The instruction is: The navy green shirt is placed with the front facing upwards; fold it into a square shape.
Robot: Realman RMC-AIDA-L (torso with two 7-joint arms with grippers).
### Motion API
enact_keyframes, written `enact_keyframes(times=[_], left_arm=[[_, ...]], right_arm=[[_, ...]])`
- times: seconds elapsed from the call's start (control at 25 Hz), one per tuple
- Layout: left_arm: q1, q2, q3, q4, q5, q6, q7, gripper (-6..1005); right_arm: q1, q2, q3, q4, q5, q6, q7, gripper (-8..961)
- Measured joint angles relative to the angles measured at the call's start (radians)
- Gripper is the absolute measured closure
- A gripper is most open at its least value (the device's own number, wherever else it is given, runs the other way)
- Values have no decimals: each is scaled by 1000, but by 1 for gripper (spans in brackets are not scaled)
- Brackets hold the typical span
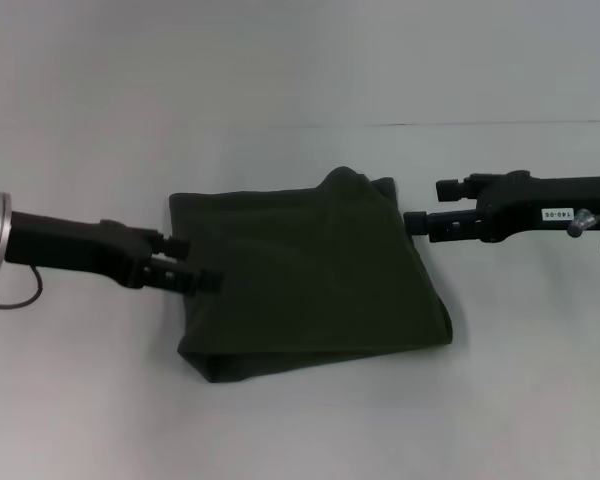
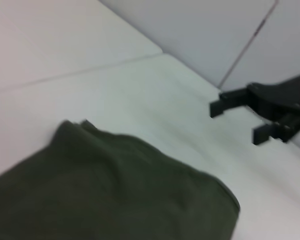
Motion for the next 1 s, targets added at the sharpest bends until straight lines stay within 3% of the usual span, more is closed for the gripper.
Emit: enact_keyframes(times=[0.28, 0.52, 0.72, 0.88, 0.92, 1.0], left_arm=[[3, -11, -43, -9, -58, -15, -4, 49], [-32, 2, -6, -42, -54, -11, -115, 49], [-34, -2, 2, -35, -59, -7, -112, 51], [-26, -13, 27, -21, -62, 13, 25, 50], [-14, -37, 37, 18, -61, 18, 103, 50], [-9, -48, 43, 37, -57, 18, 114, 50]], right_arm=[[-37, -2, 1, 4, 68, -68, -75, 31], [-43, -8, -7, 9, 60, -109, -94, 38], [-49, -5, -40, 9, 60, -112, -119, 38], [-52, 0, -51, 9, 59, -112, -155, 38], [-52, 0, -52, 9, 59, -112, -160, 38], [-52, 1, -52, 9, 59, -112, -162, 38]])
